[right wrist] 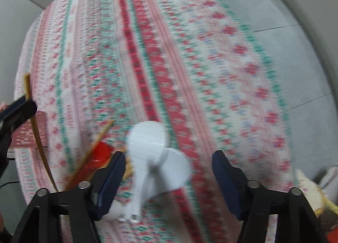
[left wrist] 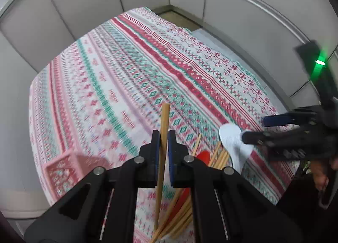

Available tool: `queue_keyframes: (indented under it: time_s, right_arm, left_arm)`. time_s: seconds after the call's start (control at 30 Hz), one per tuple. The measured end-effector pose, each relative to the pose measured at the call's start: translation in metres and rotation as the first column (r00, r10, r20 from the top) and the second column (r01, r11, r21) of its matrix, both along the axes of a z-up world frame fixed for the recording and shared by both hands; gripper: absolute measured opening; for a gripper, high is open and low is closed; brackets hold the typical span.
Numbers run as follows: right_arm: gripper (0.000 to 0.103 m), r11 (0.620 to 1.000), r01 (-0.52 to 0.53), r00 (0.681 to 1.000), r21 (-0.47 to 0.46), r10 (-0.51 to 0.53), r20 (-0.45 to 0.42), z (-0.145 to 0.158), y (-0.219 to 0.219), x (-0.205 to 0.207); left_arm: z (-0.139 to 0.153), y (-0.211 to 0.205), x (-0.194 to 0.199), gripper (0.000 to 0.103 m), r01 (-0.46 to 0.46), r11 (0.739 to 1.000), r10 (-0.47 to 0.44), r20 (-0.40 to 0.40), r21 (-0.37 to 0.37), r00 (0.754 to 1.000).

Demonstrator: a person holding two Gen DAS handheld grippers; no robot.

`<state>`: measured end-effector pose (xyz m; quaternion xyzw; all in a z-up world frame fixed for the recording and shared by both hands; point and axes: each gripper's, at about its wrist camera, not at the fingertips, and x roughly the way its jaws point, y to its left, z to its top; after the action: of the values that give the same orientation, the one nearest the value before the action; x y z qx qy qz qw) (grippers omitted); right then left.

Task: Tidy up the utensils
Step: 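Grasp one wooden chopstick with the left tool while the right tool grasps another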

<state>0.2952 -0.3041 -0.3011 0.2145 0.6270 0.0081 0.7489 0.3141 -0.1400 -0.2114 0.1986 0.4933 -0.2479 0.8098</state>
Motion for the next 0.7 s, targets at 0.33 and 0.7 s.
queue_keyframes:
  time_s: [0.33,0.7]
  right_arm:
    - [0.036,0.994,-0.005,1.000,0.111,0.008,-0.024,-0.019,0.057,0.039]
    - [0.015,0.996,0.044,0.997,-0.076,-0.048,-0.053,-0.039,0.092,0.060]
  left_arm:
    - [0.029,0.073,-0.043,0.008,-0.088,0.988,0.094,0.036,-0.130,0.995]
    - [0.027,0.105,-0.044,0.008,-0.123,0.968,0.126,0.002,-0.220,0.992]
